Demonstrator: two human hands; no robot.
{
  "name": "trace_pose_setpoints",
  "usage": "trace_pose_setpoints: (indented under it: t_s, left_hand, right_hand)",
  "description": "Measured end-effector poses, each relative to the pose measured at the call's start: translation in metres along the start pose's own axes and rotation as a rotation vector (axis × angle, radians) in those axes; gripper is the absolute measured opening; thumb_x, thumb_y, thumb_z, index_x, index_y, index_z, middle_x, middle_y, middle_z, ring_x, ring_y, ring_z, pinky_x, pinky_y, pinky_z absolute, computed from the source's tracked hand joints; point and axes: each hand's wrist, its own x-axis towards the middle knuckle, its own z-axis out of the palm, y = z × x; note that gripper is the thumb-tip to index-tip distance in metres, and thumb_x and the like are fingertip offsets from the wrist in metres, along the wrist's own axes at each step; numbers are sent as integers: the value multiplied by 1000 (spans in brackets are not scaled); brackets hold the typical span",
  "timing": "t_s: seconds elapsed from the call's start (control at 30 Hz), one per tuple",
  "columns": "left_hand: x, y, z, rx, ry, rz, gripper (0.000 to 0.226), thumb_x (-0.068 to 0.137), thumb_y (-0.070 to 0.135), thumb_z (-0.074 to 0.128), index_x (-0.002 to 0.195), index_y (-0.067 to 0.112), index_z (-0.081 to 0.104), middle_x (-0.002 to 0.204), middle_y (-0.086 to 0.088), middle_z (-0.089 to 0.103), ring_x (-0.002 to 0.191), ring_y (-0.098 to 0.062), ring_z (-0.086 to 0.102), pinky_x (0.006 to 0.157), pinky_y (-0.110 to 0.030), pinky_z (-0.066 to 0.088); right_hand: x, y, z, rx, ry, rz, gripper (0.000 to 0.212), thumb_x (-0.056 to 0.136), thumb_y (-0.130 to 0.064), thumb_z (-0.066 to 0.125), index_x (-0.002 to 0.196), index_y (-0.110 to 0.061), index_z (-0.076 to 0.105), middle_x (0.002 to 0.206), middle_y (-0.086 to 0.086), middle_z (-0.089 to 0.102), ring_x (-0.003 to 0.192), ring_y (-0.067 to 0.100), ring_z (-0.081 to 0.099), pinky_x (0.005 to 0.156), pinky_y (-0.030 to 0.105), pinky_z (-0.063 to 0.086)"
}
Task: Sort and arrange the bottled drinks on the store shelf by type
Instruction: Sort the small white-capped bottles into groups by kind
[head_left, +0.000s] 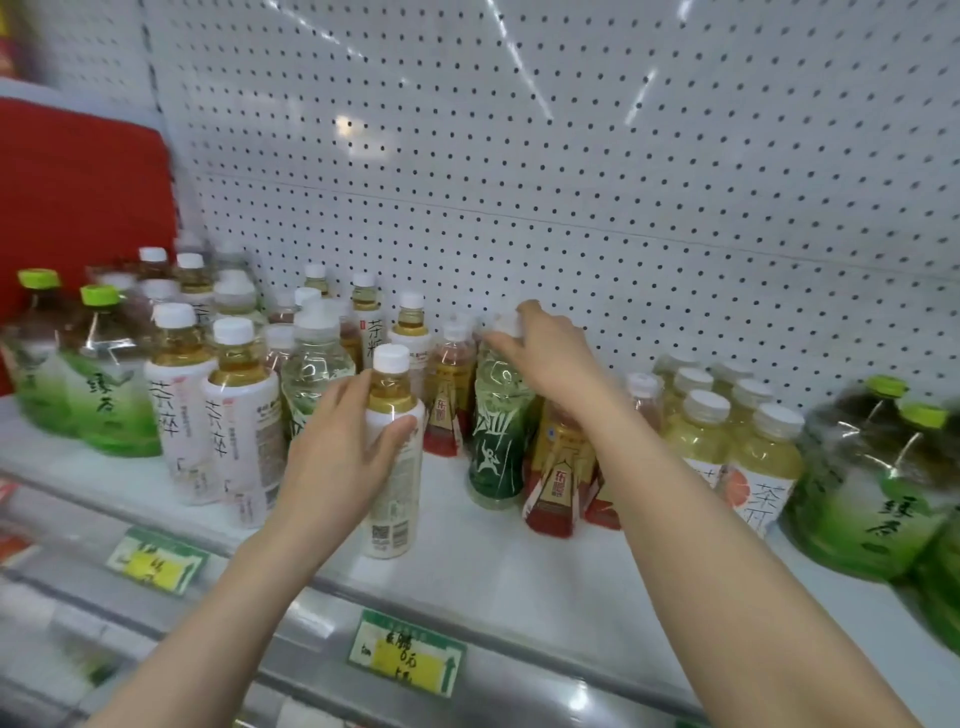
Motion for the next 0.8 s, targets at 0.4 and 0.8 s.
trace_pose_setpoints:
  t_s: [0.4,0.8]
  left_hand:
    - [-1,-8,-3,11,39,-13,63,92,44,54,145,13,37,145,-8,43,128,-29,46,99,-48,40]
    - [1,-3,-4,5,-33,41,59,94,39,53,144,11,37,146,-14,39,125,-37,47,94,-48,43]
  right_hand:
    - [-116,37,-66,32,12,-73,42,88,-59,52,117,-28,49,87,-13,63,75,0,60,66,25,51]
    - [-135,69,-90,-113,154,371,69,90,-57,56,141,-14,41,123,13,62,88,26,61,86,45,51]
